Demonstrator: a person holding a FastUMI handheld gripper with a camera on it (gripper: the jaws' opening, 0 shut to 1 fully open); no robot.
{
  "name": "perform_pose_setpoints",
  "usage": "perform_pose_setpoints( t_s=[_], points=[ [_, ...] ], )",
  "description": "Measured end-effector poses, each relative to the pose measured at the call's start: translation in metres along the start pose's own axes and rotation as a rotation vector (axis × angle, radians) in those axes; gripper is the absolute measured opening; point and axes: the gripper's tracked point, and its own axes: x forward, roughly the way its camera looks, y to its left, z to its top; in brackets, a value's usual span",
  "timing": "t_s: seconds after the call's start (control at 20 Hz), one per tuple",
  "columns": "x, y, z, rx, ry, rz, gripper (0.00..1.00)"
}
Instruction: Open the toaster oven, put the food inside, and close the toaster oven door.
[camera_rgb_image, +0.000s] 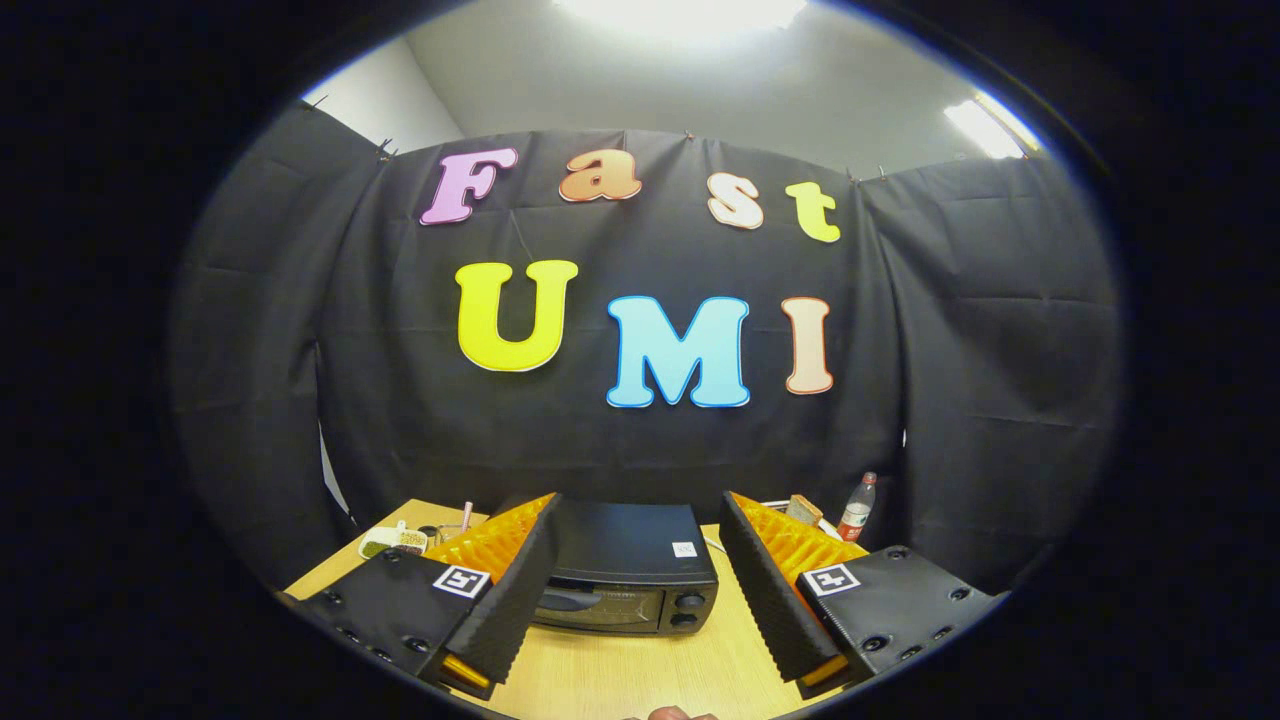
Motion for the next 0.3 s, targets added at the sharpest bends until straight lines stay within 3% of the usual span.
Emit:
perform_pose_setpoints(
  t_s=[0.3],
  points=[
    [-0.019,-0.019,0.002,0.018,-0.018,-0.021,0.98]
  ],
)
